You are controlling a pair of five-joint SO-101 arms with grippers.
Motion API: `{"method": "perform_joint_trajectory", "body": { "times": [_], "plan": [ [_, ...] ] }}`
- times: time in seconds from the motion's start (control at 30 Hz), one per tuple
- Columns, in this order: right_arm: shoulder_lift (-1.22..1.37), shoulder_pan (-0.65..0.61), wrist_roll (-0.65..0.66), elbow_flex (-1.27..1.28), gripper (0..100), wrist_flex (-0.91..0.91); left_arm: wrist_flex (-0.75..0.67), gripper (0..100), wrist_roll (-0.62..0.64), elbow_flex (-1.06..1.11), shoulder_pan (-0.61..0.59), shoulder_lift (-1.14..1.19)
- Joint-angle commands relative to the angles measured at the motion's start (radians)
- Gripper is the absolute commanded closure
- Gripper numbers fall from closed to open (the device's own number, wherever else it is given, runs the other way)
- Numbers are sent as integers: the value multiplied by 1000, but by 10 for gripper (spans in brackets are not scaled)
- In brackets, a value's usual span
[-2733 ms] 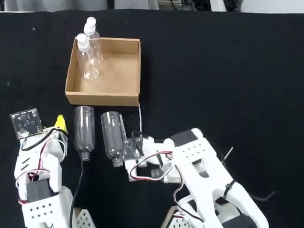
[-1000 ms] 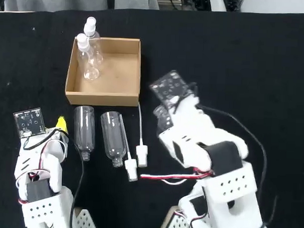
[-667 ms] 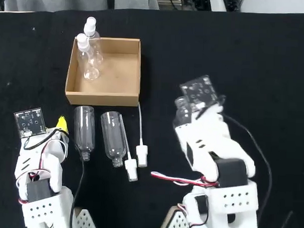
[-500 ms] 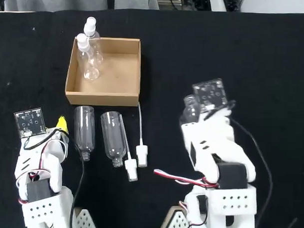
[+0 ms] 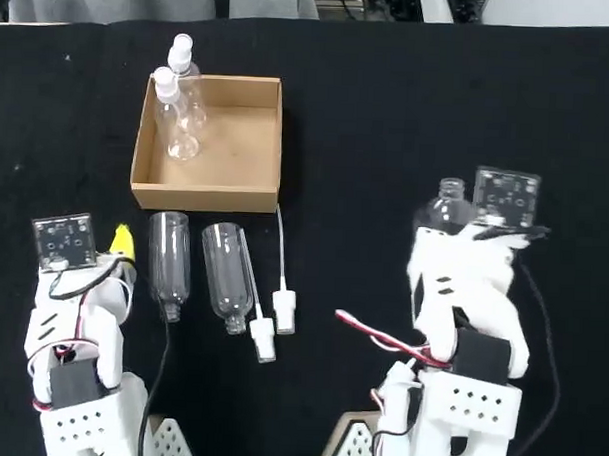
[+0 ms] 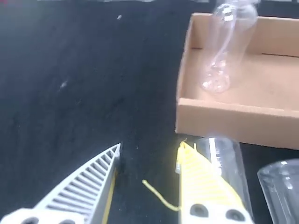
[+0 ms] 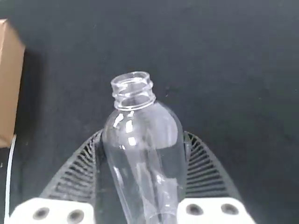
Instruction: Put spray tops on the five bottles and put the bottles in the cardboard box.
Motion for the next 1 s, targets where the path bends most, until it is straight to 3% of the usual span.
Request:
{"method": "perform_joint_trajectory", "body": {
  "times": [0.0,0.3,0.7,0.97],
  "plan": [
    [-27,64,-28,-1,928,-43,87,820,-71,-134,76,-12],
    [-27,92,-46,5,928,-44,350,823,-181,-343,248,-11],
    [-25,189,-80,2,928,-66,468,823,-358,-357,410,-9],
    [-25,221,-81,-2,928,-66,508,823,-384,-361,469,20]
  ]
}}
